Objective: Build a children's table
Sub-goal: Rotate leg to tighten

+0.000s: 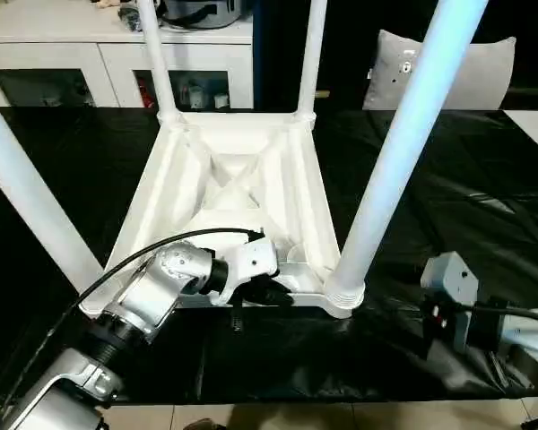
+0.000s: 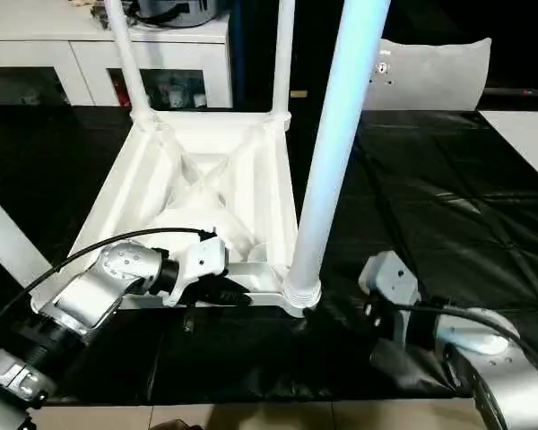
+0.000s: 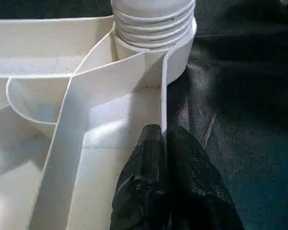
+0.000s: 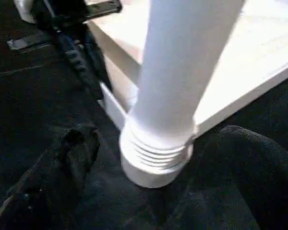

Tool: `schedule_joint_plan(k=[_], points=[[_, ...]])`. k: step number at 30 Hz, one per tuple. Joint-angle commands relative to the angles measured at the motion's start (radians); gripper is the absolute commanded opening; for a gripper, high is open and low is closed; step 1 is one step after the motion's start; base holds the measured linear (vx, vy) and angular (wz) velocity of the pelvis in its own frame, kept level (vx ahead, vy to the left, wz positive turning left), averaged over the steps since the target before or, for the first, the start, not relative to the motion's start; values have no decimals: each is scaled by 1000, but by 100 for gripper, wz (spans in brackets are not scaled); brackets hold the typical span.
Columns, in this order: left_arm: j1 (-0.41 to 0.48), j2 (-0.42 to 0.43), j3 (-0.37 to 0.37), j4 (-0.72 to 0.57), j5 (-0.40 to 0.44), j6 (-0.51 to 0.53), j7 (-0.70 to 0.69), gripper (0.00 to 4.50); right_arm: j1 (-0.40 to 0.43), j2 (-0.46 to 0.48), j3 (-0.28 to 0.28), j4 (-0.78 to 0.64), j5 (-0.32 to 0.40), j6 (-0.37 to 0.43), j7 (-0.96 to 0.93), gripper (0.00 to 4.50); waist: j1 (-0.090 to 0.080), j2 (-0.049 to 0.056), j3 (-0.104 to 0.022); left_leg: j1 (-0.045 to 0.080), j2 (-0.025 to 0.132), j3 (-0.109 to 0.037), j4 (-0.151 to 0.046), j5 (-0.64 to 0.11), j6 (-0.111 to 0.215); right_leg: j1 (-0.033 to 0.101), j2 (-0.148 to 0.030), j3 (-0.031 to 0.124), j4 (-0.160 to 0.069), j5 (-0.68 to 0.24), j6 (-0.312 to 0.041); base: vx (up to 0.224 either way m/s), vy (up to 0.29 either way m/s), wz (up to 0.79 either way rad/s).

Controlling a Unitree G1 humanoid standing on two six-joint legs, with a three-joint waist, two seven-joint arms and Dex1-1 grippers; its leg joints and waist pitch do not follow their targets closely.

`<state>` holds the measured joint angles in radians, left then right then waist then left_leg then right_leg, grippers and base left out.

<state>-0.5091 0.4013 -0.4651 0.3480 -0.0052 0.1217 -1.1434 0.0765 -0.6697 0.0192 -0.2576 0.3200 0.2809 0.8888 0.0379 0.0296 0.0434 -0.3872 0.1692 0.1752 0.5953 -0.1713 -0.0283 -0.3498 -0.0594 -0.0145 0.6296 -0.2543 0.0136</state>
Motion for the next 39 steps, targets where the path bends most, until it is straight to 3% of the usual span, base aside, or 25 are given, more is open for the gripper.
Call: schedule_joint_plan(k=[1,5,6,7,12,17,24,35,36,38,39], points=[[6,32,-1,5,34,-20,2,8,-19,2,-13,14,-4,-2,-6,450,9,-14,-42,21,62,-28,-79,-275,39,12,-85,34,-94,-153,-231,0,0,0],[3,44,-5,6,26,-46,-30,2,-42,7,-6,36,22,7,14,433,7,-14,-42,23,62,-28,-80,-285,30,9,-85,34,-96,-177,-233,0,0,0],[6,49,-6,-11,12,-53,-58,2,-54,8,-1,50,41,11,41,433,7,-21,-41,23,63,-27,-80,-285,32,9,-84,35,-97,-179,-232,0,0,0],[10,53,-9,-29,0,-60,-84,2,-65,6,6,62,56,12,69,433,9,-15,-42,24,64,-27,-80,-283,34,9,-87,35,-95,-178,-236,0,0,0],[15,58,-29,-59,-13,-75,-131,0,-116,8,30,124,81,24,146,393,14,-16,-47,23,65,-23,-75,-221,59,12,-83,32,-85,-58,-264,0,0,0],[3,52,-35,-40,-5,-89,-138,0,-207,43,67,238,101,37,220,342,25,-18,-48,24,65,-21,-73,-207,61,12,-85,30,-82,-51,-275,0,0,0],[10,49,-36,-43,-1,-83,-145,0,-271,63,111,312,120,72,307,281,29,-20,-52,22,65,-19,-69,-170,74,16,-84,28,-74,3,-284,0,0,0],[12,50,-30,-40,-8,-66,-152,0,-287,84,132,336,133,90,346,209,33,-22,-50,23,65,-18,-71,-186,58,15,-85,29,-78,-43,-278,0,0,0],[16,46,-24,-44,-17,-53,-149,0,-278,87,133,323,137,95,341,208,34,-15,-51,23,65,-19,-71,-185,57,15,-86,29,-77,-43,-278,0,0,0],[21,40,-17,-51,-27,-35,-143,0,-267,94,133,309,139,99,335,207,33,-18,-52,24,66,-19,-71,-184,55,15,-84,29,-76,-30,-279,0,0,0],[26,32,-9,-65,-37,-9,-130,0,-259,109,135,296,130,109,297,205,33,-11,-51,24,66,-19,-73,-183,52,15,-85,30,-75,-22,-282,0,0,0]])
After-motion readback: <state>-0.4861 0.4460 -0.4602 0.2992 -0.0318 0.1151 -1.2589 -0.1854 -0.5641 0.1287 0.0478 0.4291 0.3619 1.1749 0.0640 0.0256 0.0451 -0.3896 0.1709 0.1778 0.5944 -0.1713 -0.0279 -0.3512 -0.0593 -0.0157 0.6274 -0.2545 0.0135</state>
